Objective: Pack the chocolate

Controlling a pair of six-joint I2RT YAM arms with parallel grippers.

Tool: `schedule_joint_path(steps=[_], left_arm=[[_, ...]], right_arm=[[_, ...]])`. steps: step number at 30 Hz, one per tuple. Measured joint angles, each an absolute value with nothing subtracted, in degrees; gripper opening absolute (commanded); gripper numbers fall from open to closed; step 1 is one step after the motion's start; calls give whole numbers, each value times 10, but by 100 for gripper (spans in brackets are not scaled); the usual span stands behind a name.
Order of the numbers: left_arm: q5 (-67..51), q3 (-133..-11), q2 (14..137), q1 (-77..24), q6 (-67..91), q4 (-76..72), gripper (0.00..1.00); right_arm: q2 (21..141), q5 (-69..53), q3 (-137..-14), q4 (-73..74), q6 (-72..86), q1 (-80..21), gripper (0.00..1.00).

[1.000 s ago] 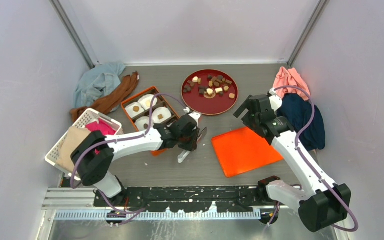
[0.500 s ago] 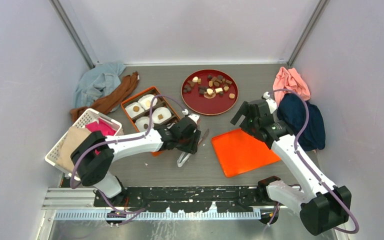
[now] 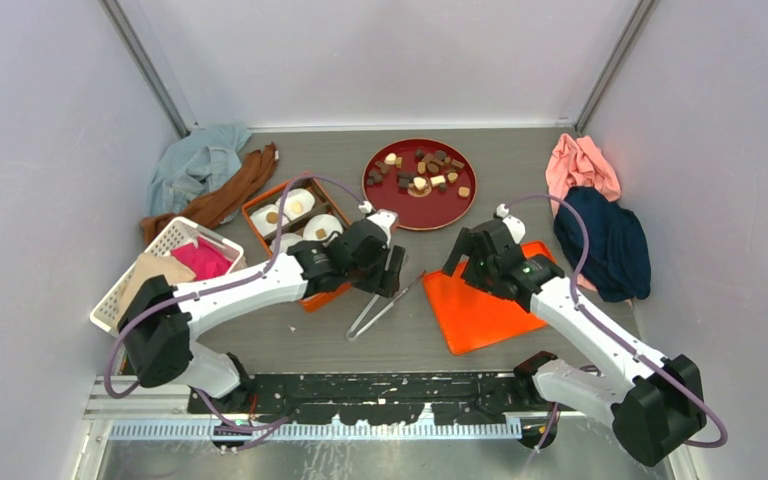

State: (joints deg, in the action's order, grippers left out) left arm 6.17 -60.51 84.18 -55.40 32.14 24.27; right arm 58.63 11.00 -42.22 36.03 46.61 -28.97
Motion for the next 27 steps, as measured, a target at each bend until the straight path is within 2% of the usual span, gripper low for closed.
schedule_joint_path(steps=[2,5,11,15,25,27], left_arm=[[69,-617,833,-548,312,261,70],[77,-631,807,-531,301,280,70],[86,-647,758,-418,293,304,70],[90,-647,749,-378,291,322,70],[77,-632,736,-351,286,333,69],[61,-627,736,-328,294,334,69]], right_arm=[[586,110,-412,349,470,-301,94],[590,110,-381,334,487,-346,87],[649,128,-355,332,517,-432,79],[691,144,-355,320,521,-462,75],[770,175,-384,316,529,-487,32],[781,175,-392,313,529,-490,18]])
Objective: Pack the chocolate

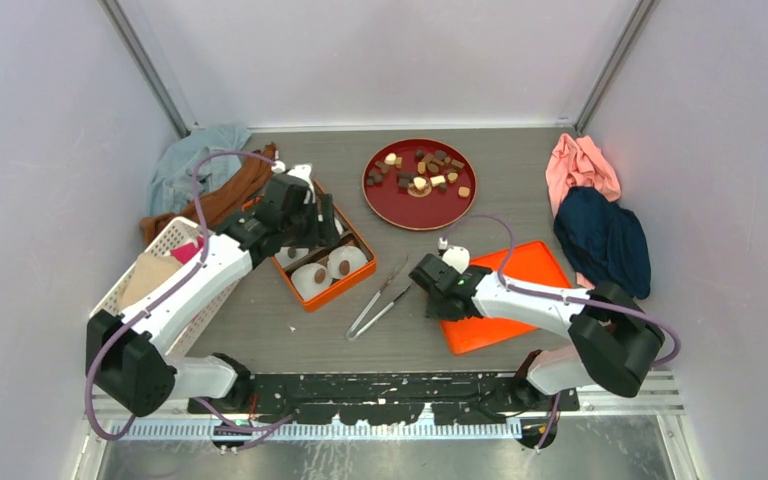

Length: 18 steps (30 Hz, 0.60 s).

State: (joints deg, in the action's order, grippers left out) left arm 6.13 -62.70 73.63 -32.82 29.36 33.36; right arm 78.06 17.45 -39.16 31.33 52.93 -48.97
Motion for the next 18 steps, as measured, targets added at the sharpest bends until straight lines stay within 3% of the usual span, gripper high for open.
schedule_joint_path(steps=[2,9,18], left_arm=[[47,-626,736,-301,300,333,69],[-3,-651,742,-232,297,365,69],[-75,-688,751,-154,284,389,69]], right_arm=[[788,174,-397,312,527,-491,2],[788,207,-449,374,513,-494,1],[719,243,-627,510,496,-494,1]])
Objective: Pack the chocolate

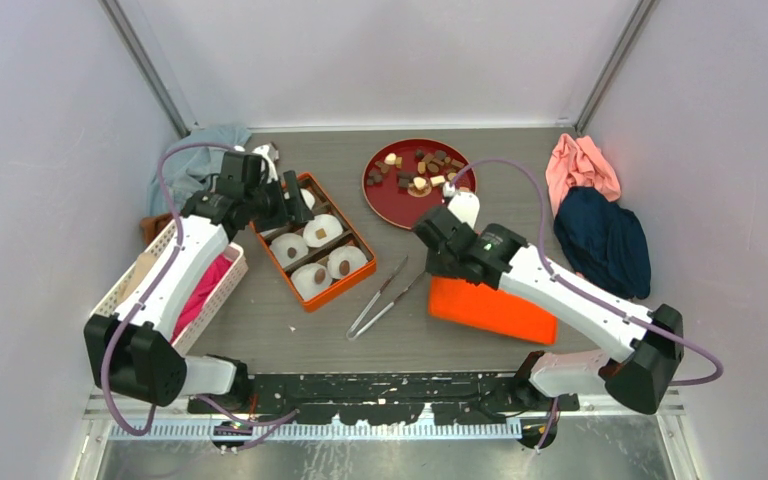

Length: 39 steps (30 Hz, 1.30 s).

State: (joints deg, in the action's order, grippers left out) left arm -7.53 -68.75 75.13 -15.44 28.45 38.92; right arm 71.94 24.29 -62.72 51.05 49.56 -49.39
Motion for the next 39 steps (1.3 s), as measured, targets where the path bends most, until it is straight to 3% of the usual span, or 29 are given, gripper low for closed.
schedule_joint_path(steps=[11,24,39], left_arm=[[-177,-704,773,-149,293,391,72],[-263,-714,684,-154,278,380,72],[-340,-688,617,-242,302,358,72]], right_arm=[[763,239,-885,562,420,-451,1],[776,163,-921,491,414,-423,1],[875,165,-950,455,529,-430,1]])
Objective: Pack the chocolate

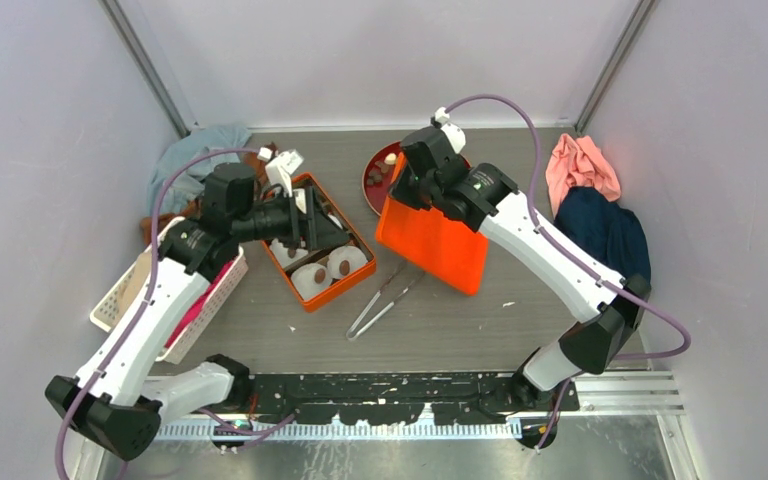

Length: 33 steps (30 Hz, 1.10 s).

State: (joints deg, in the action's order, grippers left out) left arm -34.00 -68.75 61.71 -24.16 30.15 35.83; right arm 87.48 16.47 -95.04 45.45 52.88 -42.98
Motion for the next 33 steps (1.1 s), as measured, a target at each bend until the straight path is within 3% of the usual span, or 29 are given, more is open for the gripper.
schedule_joint_path(steps=[16,27,33], left_arm=[[-218,-678,650,-384,321,328,71],[-179,-684,706,-425,329,302,55],[-175,-684,707,-433,344,279,54]], right_arm=[[850,170,-922,446,586,-457,1],[805,164,-875,436,589,-459,1],[783,164,-859,433,588,-459,1]])
